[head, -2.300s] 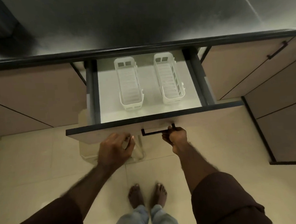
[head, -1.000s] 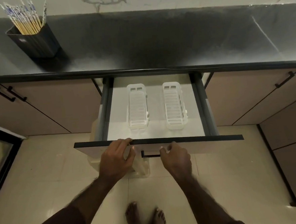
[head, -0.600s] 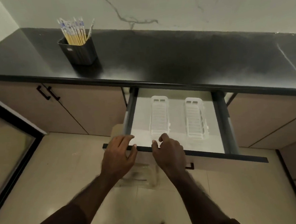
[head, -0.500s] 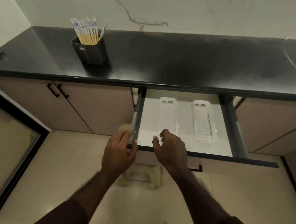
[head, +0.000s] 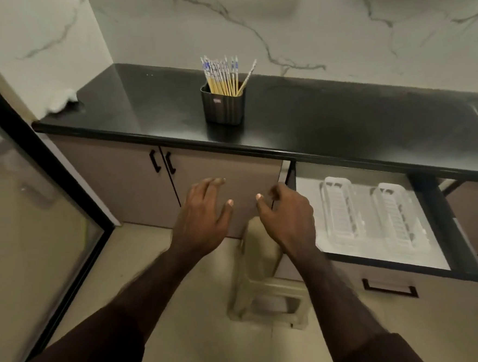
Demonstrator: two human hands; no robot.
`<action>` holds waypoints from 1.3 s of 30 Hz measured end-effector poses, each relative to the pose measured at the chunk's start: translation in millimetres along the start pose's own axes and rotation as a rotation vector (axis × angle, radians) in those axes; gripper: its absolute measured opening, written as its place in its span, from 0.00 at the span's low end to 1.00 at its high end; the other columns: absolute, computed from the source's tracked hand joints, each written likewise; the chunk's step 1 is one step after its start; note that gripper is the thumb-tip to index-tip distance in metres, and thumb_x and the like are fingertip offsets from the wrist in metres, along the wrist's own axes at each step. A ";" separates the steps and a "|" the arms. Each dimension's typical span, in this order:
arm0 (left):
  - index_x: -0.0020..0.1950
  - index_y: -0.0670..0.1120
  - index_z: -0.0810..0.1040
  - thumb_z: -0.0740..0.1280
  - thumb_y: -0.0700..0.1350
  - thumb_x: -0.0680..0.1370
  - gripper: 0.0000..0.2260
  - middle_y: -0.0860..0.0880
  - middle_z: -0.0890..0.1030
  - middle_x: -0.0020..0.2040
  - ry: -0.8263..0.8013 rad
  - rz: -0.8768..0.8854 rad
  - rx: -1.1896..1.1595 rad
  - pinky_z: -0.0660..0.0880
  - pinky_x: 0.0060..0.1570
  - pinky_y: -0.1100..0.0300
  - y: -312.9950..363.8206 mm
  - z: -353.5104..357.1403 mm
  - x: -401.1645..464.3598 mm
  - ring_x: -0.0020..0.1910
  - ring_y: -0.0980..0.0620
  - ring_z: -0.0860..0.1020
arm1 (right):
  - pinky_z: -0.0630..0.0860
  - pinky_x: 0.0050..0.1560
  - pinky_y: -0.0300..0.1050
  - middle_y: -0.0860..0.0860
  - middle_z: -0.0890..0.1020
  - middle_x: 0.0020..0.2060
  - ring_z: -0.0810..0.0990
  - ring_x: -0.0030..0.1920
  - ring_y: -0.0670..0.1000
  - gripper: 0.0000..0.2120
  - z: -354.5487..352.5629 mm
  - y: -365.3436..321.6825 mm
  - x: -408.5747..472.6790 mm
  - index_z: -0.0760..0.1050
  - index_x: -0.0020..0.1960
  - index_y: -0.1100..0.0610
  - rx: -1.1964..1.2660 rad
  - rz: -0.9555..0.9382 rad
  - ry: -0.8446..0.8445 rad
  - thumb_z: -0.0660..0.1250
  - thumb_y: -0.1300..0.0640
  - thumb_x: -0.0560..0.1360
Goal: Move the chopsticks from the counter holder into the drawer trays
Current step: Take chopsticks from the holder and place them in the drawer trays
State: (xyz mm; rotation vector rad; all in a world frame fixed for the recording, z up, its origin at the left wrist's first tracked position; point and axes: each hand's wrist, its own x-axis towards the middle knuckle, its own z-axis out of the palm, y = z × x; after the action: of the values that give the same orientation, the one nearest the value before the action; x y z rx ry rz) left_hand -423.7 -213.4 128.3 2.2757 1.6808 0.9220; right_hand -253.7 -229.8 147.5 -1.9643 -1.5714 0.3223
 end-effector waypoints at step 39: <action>0.71 0.45 0.70 0.67 0.45 0.78 0.21 0.46 0.74 0.67 -0.032 0.130 -0.267 0.66 0.61 0.63 -128.9 33.0 398.2 0.66 0.52 0.71 | 0.69 0.41 0.33 0.48 0.80 0.49 0.75 0.43 0.41 0.15 92.2 -109.9 368.5 0.75 0.63 0.55 0.117 0.118 0.098 0.66 0.50 0.79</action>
State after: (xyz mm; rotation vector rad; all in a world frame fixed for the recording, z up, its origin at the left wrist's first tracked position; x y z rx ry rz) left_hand -439.2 201.4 191.1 2.2242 1.3193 1.0593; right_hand -291.1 160.0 202.5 -1.9552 -1.3483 0.3521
